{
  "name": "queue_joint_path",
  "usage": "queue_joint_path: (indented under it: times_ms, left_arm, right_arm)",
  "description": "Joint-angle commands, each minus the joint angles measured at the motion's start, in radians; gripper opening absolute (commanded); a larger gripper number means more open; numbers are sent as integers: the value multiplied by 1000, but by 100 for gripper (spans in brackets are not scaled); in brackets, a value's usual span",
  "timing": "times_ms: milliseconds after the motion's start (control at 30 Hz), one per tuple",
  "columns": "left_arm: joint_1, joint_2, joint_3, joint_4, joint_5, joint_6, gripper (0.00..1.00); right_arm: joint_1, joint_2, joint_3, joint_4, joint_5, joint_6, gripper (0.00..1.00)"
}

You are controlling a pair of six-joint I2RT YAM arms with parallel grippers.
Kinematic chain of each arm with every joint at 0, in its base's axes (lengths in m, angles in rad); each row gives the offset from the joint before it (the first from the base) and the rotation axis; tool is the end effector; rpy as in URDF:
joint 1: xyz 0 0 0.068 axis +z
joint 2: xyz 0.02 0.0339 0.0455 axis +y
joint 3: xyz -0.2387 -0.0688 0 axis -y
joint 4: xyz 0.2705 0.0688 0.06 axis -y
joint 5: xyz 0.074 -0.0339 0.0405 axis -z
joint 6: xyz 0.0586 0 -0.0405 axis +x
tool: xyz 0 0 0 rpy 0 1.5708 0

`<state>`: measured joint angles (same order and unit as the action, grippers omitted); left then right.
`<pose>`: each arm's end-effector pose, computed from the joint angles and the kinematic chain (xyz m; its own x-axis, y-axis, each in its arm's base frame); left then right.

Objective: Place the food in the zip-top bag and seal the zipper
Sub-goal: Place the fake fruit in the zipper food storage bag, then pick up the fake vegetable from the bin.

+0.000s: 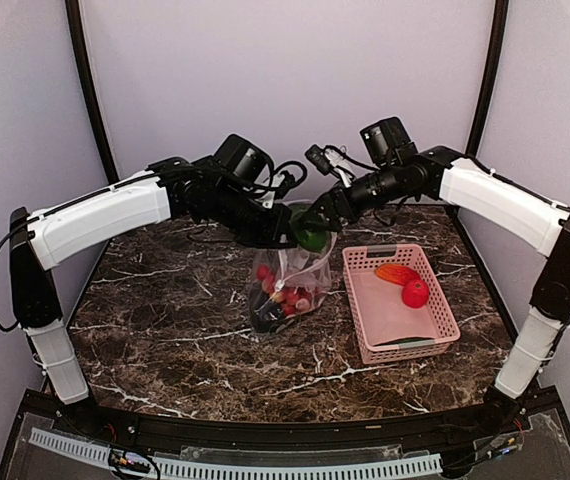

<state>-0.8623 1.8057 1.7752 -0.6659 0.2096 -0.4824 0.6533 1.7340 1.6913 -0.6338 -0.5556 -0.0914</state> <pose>0.2826 -0.3485 0.3131 -0.7625 0.1925 -0.6177 0.5563 0.6824 -0.4741 0.3212 0.2848 0.3199 -0.4181 -0.4177 -0.8067 -0.8848 0.3881 0.2577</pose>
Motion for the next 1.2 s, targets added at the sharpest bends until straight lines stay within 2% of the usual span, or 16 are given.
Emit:
queue_joint_path:
  times_ms: [0,133,333,600,733,933,1033,1167]
  left_arm:
    - [-6,-63,-19,-7,-33,10,1]
    - [-2,-62,-14,-17,-27,-6,1]
    - [21,-53,146,-147,4,-2,1]
    - [34,30,157,-289,52,34,1]
    - [34,8,180,-321,21,61,1]
    - [36,-9,187,-346,-36,110,1]
    - [37,-6,184,-336,-40,124,1]
    - [37,-4,174,-315,-29,131,1]
  right_arm:
    - [5,-64,34,-6,34,-27,82]
    - [5,-118,32,-6,45,-59,83]
    - [-25,-238,-43,10,146,-155,83]
    - [-222,-342,-269,-7,169,-256,80]
    - [-258,-396,-368,-63,245,-341,79]
    - [-262,-484,-498,-230,73,-561,77]
    - [-260,-477,-535,-285,74,-643,74]
    - [-259,-425,-575,-346,72,-733,64]
